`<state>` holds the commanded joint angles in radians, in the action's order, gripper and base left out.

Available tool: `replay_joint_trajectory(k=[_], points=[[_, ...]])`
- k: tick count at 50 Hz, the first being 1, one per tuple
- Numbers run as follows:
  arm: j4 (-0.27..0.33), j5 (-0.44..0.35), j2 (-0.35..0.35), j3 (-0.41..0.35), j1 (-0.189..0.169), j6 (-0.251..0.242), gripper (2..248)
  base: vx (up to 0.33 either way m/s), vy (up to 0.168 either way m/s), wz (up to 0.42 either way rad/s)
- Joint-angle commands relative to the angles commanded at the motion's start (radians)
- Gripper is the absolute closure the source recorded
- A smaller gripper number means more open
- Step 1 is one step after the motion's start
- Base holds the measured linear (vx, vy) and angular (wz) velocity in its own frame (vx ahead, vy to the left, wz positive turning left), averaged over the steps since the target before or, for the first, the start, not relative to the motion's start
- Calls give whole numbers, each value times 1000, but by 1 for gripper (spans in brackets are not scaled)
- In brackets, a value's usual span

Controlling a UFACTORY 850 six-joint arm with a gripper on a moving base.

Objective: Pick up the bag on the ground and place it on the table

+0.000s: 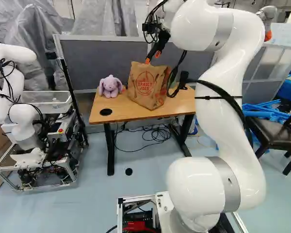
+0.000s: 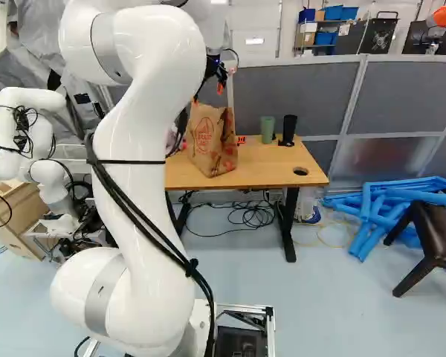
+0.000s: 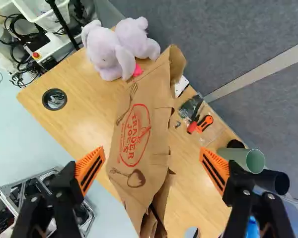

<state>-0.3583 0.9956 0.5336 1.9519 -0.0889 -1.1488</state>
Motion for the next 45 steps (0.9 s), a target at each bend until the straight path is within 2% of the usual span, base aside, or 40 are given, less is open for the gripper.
replay_joint_trajectory(k=[45], points=[[0,0,-24,19,0,0,3,-1,0,0]])
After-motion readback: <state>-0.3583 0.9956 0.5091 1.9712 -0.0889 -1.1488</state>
